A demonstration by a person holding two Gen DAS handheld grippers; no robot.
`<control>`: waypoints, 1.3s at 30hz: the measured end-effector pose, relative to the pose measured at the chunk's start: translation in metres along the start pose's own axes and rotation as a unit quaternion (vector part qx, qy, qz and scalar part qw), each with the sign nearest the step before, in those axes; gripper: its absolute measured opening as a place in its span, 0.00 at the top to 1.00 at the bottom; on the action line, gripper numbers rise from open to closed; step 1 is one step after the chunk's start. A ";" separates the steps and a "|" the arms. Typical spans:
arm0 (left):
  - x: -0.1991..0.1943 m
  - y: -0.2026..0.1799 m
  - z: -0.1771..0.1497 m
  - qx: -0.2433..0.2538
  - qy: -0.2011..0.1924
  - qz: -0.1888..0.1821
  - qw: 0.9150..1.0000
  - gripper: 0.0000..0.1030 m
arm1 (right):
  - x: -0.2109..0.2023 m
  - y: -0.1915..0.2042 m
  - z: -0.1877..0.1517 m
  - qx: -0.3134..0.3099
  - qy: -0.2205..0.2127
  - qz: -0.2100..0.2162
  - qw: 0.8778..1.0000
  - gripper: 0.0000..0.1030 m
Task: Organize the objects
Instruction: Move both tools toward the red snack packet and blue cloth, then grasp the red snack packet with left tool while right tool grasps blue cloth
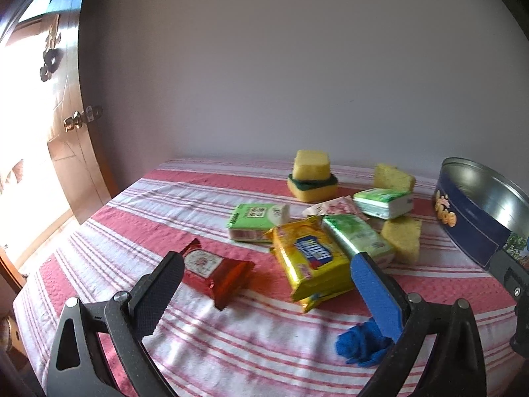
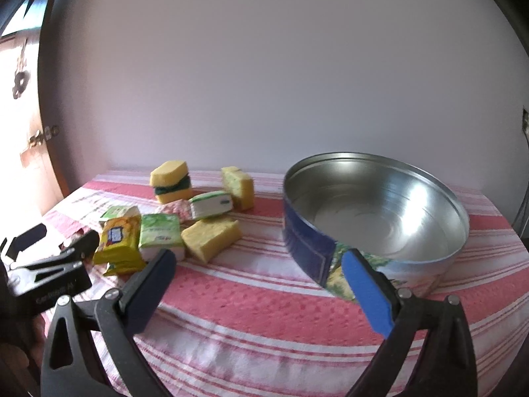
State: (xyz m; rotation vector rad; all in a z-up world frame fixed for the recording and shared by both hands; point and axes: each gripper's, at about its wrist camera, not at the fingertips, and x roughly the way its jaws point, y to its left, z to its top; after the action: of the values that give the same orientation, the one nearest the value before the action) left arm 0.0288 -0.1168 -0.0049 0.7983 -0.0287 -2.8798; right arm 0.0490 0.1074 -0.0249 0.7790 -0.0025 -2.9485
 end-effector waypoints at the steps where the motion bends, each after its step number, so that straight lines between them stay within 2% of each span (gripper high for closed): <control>1: 0.001 0.001 0.000 0.000 0.003 0.001 1.000 0.01 | 0.000 0.004 0.000 -0.003 0.004 0.004 1.000 0.05; 7: 0.005 0.021 -0.001 -0.001 0.018 0.012 1.000 0.01 | 0.004 0.016 -0.003 -0.004 0.024 0.031 0.999 0.07; 13: 0.012 0.058 -0.007 -0.008 0.049 0.021 0.999 0.01 | 0.006 0.033 -0.006 -0.022 0.040 0.058 0.997 0.07; 18: 0.021 0.086 -0.011 -0.006 0.069 0.048 0.996 0.01 | 0.016 0.058 -0.011 -0.048 0.073 0.099 0.991 0.07; 21: 0.025 0.098 -0.010 -0.016 0.083 0.046 0.995 0.01 | 0.023 0.080 -0.013 -0.069 0.093 0.123 0.986 0.09; 23: 0.026 0.100 -0.011 -0.019 0.090 0.033 0.995 0.01 | 0.029 0.094 -0.014 -0.087 0.100 0.127 0.983 0.14; 26: 0.033 0.096 -0.009 -0.011 0.097 0.021 0.995 0.01 | 0.043 0.112 -0.017 -0.115 0.125 0.126 0.978 0.27; 30: 0.047 0.083 -0.002 -0.002 0.106 0.010 0.994 0.01 | 0.059 0.118 -0.021 -0.117 0.165 0.135 0.970 0.31; 34: 0.074 0.070 0.002 0.005 0.140 0.007 0.990 0.01 | 0.069 0.113 -0.024 -0.103 0.189 0.142 0.966 0.42; 39: 0.097 0.067 0.000 0.007 0.182 0.016 0.983 0.01 | 0.069 0.107 -0.024 -0.107 0.189 0.152 0.964 0.42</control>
State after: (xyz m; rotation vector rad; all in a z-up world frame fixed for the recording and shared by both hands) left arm -0.0440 -0.1976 -0.0509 1.2992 -0.0183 -2.6592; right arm 0.0106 -0.0052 -0.0774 1.1735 0.2008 -2.4251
